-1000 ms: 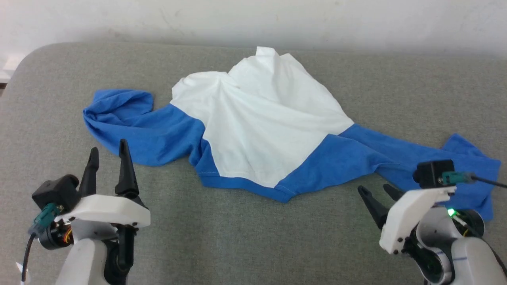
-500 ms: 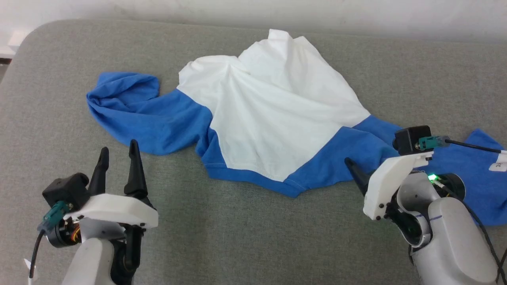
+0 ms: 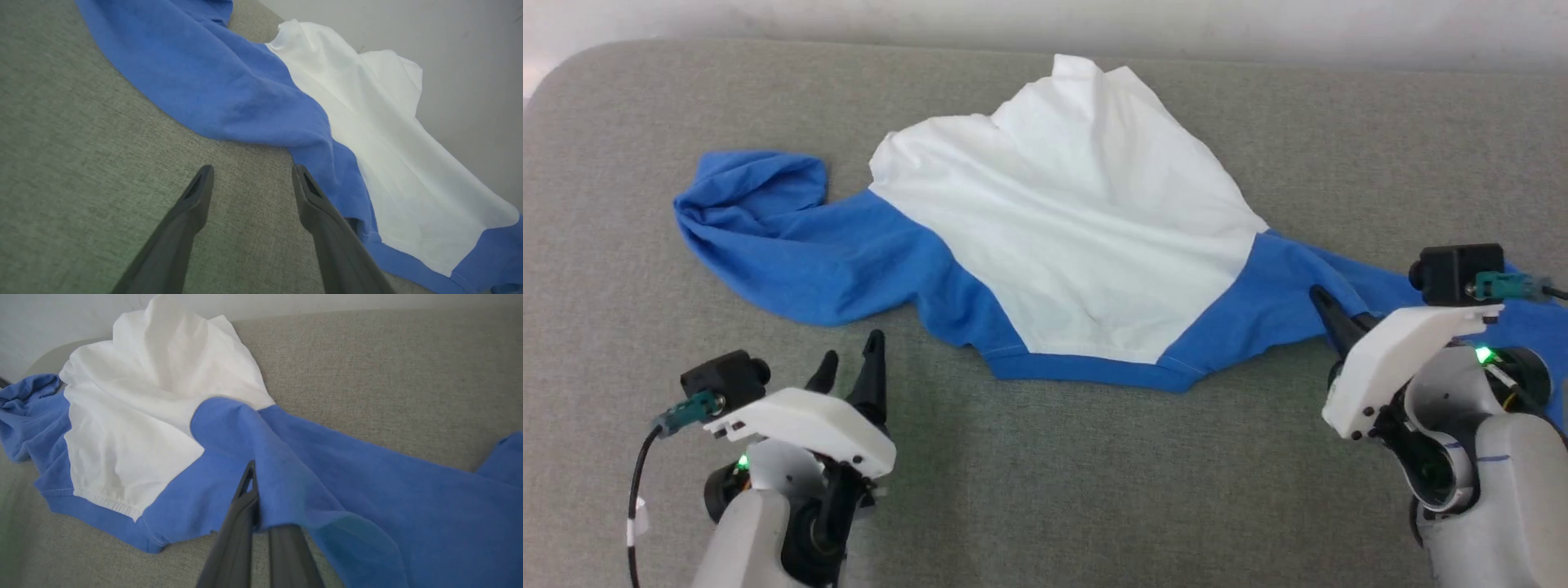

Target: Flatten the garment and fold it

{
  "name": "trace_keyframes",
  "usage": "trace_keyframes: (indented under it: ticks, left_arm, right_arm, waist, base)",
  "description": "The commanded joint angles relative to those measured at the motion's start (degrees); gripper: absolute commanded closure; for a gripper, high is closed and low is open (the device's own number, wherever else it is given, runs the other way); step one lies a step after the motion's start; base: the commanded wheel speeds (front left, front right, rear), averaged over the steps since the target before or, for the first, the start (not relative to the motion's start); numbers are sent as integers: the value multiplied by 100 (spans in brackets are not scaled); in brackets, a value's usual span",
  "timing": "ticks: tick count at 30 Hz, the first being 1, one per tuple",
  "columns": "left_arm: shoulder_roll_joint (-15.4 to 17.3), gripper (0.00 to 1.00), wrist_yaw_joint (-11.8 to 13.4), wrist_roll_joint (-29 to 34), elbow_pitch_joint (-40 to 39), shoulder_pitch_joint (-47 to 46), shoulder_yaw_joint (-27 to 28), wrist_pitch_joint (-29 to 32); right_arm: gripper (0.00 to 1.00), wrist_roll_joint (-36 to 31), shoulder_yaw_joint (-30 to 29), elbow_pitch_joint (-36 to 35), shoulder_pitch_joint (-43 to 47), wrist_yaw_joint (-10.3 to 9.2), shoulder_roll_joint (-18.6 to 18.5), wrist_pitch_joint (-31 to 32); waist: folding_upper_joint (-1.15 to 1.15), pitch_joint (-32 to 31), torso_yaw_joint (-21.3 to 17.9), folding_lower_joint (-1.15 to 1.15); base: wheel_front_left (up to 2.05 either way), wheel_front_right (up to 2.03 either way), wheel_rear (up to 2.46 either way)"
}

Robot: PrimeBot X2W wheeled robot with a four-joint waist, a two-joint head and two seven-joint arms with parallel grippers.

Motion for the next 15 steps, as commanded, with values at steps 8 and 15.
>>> trace_keyframes:
  ticks: [8,15]
  left_arm:
    - [-245,0,63,-621,791,-819,347,204]
    - [-135,0,140,-725,1855,-1386,368,564]
  right_arm:
    - [100,45,27,-426,196,-5,4,237]
    - [100,66,129,-528,106,-5,4,235]
  waist:
    - [0,151,-105,0]
    - [0,281,-216,0]
  base:
    - [0,0,0]
    - [0,0,0]
